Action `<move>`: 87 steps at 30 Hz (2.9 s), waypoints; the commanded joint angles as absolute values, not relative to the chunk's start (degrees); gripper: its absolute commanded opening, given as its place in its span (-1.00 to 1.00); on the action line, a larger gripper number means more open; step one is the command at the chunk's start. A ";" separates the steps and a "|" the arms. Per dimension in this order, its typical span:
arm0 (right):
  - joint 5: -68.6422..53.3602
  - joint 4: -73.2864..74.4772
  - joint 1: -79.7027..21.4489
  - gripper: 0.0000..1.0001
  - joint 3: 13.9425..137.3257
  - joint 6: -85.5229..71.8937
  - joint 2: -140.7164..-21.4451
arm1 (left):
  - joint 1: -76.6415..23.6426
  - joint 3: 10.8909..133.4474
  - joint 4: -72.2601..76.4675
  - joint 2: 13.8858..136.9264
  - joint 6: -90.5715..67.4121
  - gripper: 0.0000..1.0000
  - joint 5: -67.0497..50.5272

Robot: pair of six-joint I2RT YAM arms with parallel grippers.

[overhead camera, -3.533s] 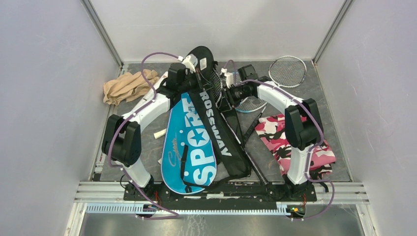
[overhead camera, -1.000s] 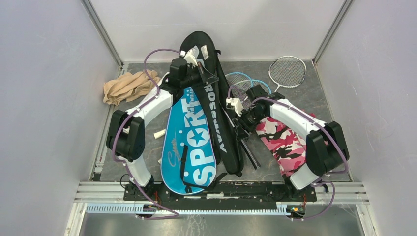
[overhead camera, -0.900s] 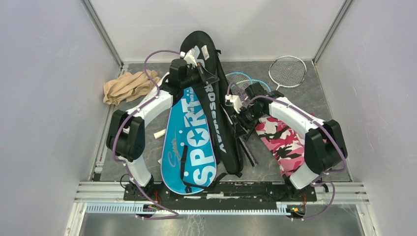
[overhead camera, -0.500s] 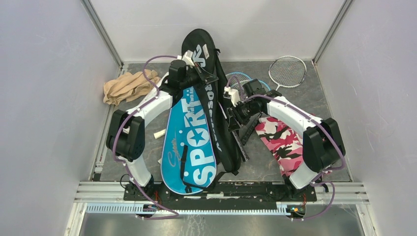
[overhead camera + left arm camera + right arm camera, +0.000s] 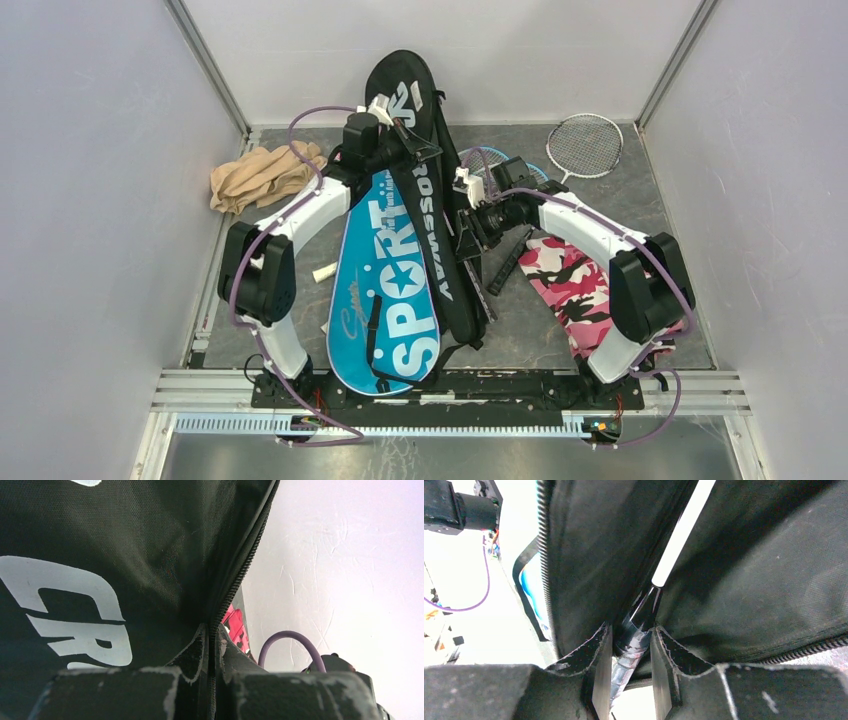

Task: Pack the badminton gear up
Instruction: Place the racket in the racket bag, then pick up the racket from the center of the board.

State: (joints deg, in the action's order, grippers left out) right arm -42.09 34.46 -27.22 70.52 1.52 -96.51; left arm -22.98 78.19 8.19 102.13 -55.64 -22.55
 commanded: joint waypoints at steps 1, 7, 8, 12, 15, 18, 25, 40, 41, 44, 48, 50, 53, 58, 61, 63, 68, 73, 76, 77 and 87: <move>-46.50 26.96 -27.24 -0.75 73.22 0.14 -95.76 | -23.66 83.27 5.92 104.30 -56.52 -0.96 -23.17; -45.46 23.62 -27.22 -0.70 70.15 -5.27 -94.84 | -23.61 85.01 5.23 105.91 -57.14 -0.96 -22.49; -45.01 23.40 -27.28 -0.66 69.98 -5.77 -94.88 | -23.61 85.04 5.27 105.92 -57.25 -0.96 -22.58; -41.04 23.20 -27.26 -0.61 69.77 -4.83 -95.06 | -23.42 84.36 6.15 105.63 -57.97 -0.96 -23.05; -38.29 22.37 -27.32 -0.57 68.97 -3.97 -95.20 | -23.30 83.73 6.87 105.22 -58.78 -0.96 -23.90; -36.98 20.87 -27.41 -0.46 67.42 -3.87 -94.84 | -22.96 83.44 7.56 105.11 -59.98 -0.96 -24.75; -35.23 18.68 -28.45 -0.32 66.30 -5.58 -93.50 | -22.59 83.35 8.41 105.06 -60.94 -0.96 -25.67; -26.41 25.67 -29.49 0.25 68.22 5.02 -87.31 | -20.51 83.20 9.87 103.85 -61.60 -0.96 -27.19; -26.20 26.05 -29.53 0.26 68.27 6.22 -86.54 | -20.39 83.22 9.93 103.72 -61.59 -0.96 -27.29; -25.17 28.47 -29.52 0.29 69.53 9.72 -84.53 | -20.39 83.24 10.08 103.50 -61.49 -0.96 -27.56; -22.00 30.78 -29.49 0.38 70.84 13.59 -81.24 | -20.30 83.69 10.33 103.23 -61.48 -0.96 -28.24; -19.14 31.07 -29.50 0.42 71.20 14.66 -79.76 | -20.30 84.14 10.45 102.96 -61.42 -0.96 -28.88; -14.36 30.56 -29.18 0.47 71.82 15.62 -77.98 | -20.01 85.16 10.62 102.58 -60.49 -0.96 -31.17; -6.92 28.63 -26.17 0.51 71.20 15.68 -75.75 | -19.45 88.29 6.49 100.80 -55.23 -0.96 -33.87; -2.44 25.56 -21.22 0.53 69.26 13.90 -75.47 | -19.17 90.11 2.06 98.84 -52.20 -0.96 -33.67; -2.74 23.61 -16.70 0.53 68.63 12.55 -76.50 | -19.13 90.45 0.45 97.58 -51.64 -0.96 -33.74; -4.71 20.69 -8.44 0.51 70.88 8.45 -83.91 | -19.07 90.12 -2.21 94.35 -52.29 -0.96 -34.40; -4.52 18.31 -4.42 0.47 74.37 4.08 -93.40 | -19.00 88.10 -1.15 92.06 -53.86 -0.96 -35.05; -4.07 16.71 -2.56 0.46 76.00 1.24 -98.53 | -19.03 87.13 -0.45 91.45 -54.55 -0.96 -35.27; -3.96 16.05 -2.07 0.46 76.40 0.31 -100.21 | -19.00 86.86 -0.22 91.37 -54.64 -0.96 -35.38; -0.64 11.42 -0.38 0.37 83.10 -6.71 -112.71 | -19.07 84.79 1.47 90.57 -55.01 -0.96 -35.90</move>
State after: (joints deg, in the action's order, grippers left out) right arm -3.11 15.57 -0.14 78.52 -2.81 -109.82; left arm -19.25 84.64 -4.16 94.32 -53.98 -33.52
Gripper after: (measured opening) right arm 0.689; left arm 0.051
